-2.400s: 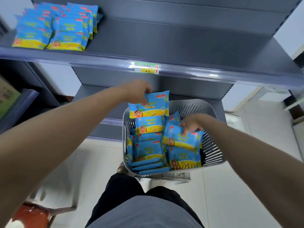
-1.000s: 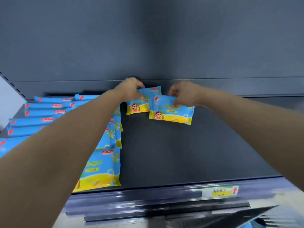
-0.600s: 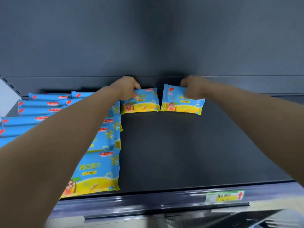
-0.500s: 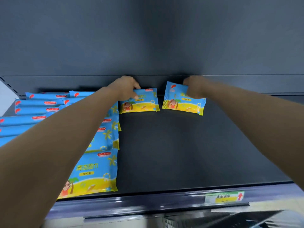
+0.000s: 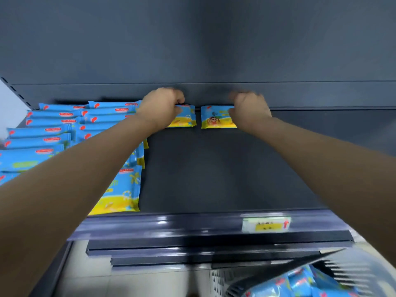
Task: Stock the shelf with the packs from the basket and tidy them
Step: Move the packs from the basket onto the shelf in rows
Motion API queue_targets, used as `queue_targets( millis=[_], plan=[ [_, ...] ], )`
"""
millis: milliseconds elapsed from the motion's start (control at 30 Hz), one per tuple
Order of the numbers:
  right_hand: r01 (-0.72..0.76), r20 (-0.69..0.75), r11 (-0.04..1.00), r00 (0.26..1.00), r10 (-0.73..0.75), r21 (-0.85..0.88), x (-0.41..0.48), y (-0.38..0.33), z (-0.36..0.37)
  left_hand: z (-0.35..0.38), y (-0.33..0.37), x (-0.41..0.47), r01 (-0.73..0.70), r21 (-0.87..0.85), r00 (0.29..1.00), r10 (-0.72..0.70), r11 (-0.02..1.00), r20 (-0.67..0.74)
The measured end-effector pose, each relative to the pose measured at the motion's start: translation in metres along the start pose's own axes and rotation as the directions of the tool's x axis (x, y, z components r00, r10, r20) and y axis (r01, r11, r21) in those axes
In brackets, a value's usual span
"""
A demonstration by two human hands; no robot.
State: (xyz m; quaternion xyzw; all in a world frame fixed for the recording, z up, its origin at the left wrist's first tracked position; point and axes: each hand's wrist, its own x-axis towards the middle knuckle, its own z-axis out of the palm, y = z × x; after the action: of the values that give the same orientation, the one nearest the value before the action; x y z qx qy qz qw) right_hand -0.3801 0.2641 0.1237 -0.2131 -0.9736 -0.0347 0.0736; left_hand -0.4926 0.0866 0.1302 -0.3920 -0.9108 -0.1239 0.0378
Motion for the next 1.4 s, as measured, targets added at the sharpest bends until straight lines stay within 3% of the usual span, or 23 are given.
queue_targets(
  millis=[233, 300, 400, 533, 633, 833, 1067, 1233, 1400],
  plan=[
    [0.177, -0.178, 0.962, 0.974, -0.14, 0.21, -0.139, 0.049, -0.023, -0.013, 0.127, -0.093, -0.165, -0.202, 0.978, 0.134, 0.965, -0.157],
    [0.243, -0.24, 0.947, 0.952, -0.191, 0.21, -0.187, 0.073, -0.023, -0.004, 0.169, -0.123, -0.195, -0.259, 0.977, 0.165, 0.946, -0.132],
    [0.294, -0.225, 0.934, 0.942, -0.247, 0.203, -0.256, 0.109, -0.015, 0.026, 0.229, -0.174, -0.183, -0.331, 0.983, 0.171, 0.926, -0.066],
    [0.275, -0.131, 0.921, 0.96, -0.247, 0.277, -0.321, 0.149, 0.011, 0.079, 0.282, -0.236, -0.118, -0.341, 0.978, 0.168, 0.932, 0.121],
    [0.191, 0.076, 0.938, 0.972, -0.221, 0.288, -0.358, 0.173, 0.04, 0.121, 0.295, -0.278, -0.024, -0.273, 0.921, 0.127, 0.962, 0.369],
    [0.174, 0.466, 0.953, 0.841, -0.275, 0.249, -0.403, 0.192, 0.091, 0.169, 0.287, -0.341, 0.123, -0.057, 0.732, -0.052, 0.991, 0.679],
    [0.144, 0.703, 0.98, 0.684, -0.197, 0.135, -0.41, 0.203, 0.13, 0.199, 0.287, -0.372, 0.121, 0.1, 0.631, -0.154, 0.988, 0.76],
    [0.001, 0.772, 0.992, 0.627, -0.102, 0.129, -0.417, 0.212, 0.156, 0.215, 0.293, -0.377, 0.144, 0.155, 0.606, -0.211, 0.977, 0.767],
    [0.079, 0.77, 0.995, 0.638, -0.002, -0.064, -0.415, 0.215, 0.16, 0.213, 0.296, -0.374, 0.12, 0.172, 0.577, -0.209, 0.978, 0.79]
  ],
)
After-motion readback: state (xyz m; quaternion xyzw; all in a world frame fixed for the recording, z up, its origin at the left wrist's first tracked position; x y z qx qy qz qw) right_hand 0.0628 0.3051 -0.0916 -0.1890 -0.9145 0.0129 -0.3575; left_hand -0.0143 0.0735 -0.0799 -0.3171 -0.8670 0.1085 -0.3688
